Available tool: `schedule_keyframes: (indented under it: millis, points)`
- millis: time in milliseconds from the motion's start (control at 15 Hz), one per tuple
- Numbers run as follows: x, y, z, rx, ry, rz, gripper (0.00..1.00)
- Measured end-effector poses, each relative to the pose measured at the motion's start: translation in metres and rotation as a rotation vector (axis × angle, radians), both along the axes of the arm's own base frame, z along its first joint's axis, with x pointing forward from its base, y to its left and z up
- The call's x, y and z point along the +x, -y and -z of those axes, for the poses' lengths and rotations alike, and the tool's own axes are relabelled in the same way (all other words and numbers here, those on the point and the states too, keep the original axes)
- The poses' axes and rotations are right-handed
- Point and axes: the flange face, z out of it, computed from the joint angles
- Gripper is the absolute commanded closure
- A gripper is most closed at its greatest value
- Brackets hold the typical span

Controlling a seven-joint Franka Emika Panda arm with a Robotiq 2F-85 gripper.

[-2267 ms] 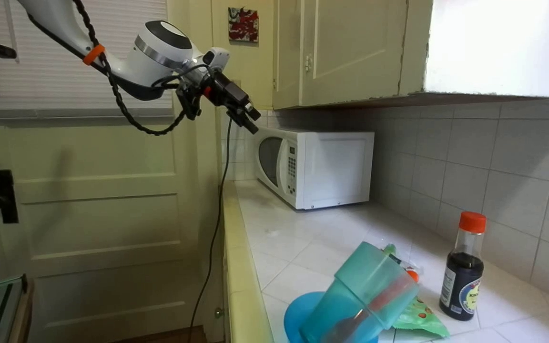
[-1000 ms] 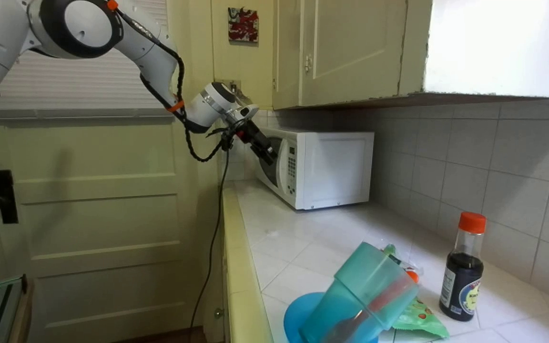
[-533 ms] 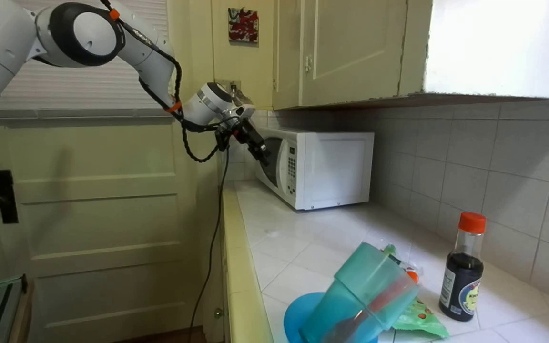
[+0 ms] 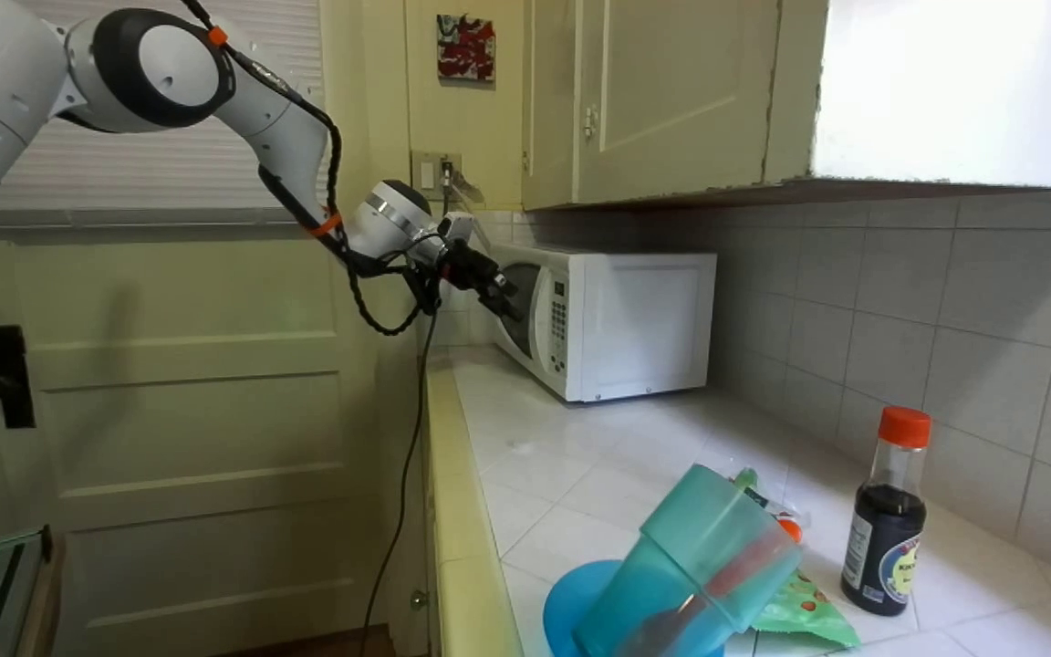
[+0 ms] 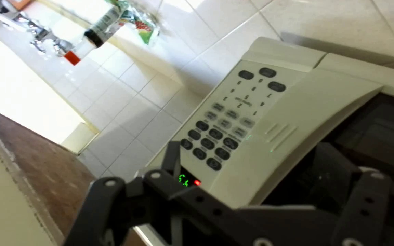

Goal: Open the microwave

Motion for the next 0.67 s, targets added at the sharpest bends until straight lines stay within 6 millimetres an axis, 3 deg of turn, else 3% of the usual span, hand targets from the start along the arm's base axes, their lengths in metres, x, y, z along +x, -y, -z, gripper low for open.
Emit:
schedule_keyframes:
  millis: [333, 667]
  points:
    - [-0.006, -0.007, 0.007, -0.038, -0.007, 0.013, 0.0]
    - [-0.002, -0.003, -0.004, -0.085, 0.06, 0.05, 0.0]
